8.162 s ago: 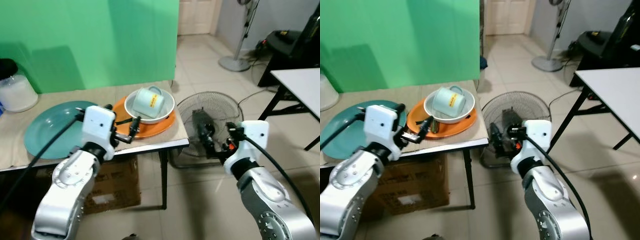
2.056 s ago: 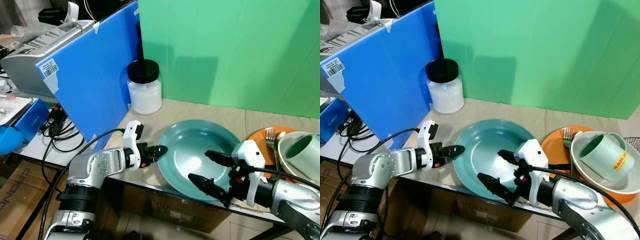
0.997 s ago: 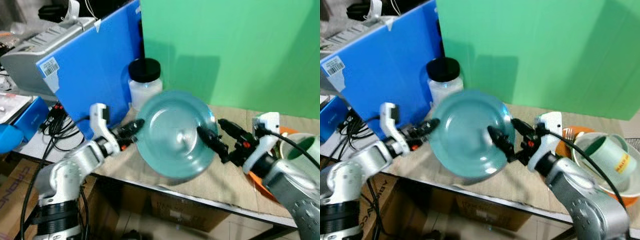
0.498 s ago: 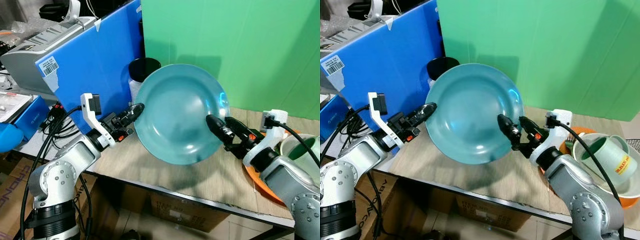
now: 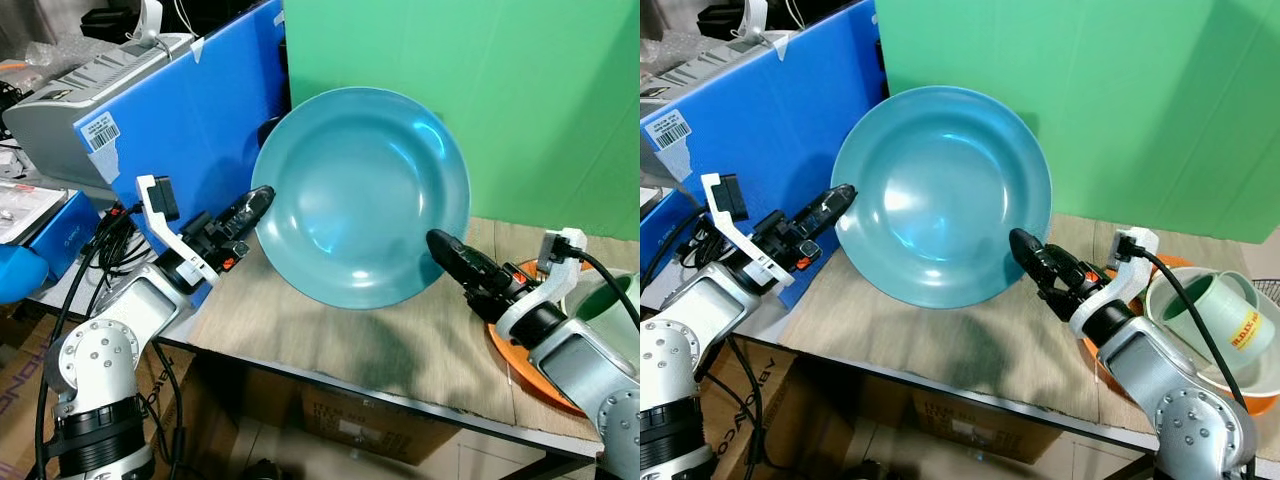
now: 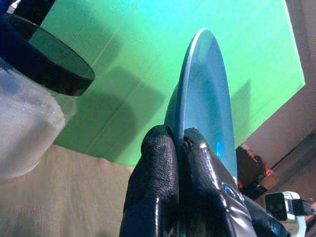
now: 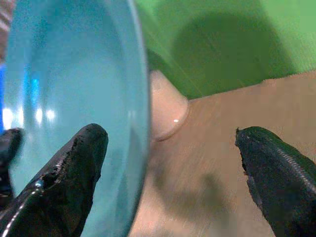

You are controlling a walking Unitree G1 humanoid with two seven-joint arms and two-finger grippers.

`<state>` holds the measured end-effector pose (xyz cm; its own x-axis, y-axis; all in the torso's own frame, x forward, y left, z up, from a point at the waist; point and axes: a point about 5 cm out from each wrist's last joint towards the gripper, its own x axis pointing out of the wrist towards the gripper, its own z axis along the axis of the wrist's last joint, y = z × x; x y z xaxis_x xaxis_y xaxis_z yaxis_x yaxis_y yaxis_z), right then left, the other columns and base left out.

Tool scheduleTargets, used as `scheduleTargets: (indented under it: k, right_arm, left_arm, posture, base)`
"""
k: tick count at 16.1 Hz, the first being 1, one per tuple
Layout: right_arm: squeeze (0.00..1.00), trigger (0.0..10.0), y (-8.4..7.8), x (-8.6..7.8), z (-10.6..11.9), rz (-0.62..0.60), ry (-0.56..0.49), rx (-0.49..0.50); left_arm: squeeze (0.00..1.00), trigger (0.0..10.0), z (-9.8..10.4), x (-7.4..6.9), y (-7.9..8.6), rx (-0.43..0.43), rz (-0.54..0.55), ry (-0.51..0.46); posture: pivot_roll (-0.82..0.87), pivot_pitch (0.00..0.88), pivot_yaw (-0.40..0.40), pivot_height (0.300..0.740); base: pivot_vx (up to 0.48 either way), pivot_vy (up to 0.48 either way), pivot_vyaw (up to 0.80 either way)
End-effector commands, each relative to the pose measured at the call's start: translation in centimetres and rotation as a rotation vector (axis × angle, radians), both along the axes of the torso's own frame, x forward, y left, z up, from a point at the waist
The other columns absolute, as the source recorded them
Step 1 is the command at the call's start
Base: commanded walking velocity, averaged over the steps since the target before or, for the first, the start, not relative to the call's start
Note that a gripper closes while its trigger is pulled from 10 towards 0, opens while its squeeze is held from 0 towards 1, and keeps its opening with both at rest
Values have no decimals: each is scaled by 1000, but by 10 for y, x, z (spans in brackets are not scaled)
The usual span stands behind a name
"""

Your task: Setting the table

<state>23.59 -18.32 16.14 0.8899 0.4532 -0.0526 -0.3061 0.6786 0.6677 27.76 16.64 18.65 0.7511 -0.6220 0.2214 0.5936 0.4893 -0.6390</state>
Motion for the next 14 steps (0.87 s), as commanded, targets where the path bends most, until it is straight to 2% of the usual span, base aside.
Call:
scheduleTargets:
  k: [1, 2, 8, 14]
  right_arm:
    - [0, 10000, 5, -1, 6, 34, -14, 53]
    - [0, 0, 10, -3, 9, 61, -28, 109]
    - [0, 0, 14, -7, 9, 86, -18, 146]
    - [0, 0, 14, -7, 8, 80, -10, 139]
  left_arm:
    - [0, 0, 8, 0, -2, -18, -27, -37]
    - [0, 0, 7, -1, -8, -29, -53, -28]
    - [0, 0, 7, -1, -13, -55, -74, -22]
    - [0, 0, 7, -2, -13, -58, -77, -17]
  posture:
    - [82, 0, 48, 740]
    - [83, 0, 48, 740]
    - [79, 0, 53, 740]
    - [82, 0, 54, 740]
  base:
    - [0, 0, 0]
    - [0, 0, 0]
    - [0, 0, 0]
    - [0, 0, 0]
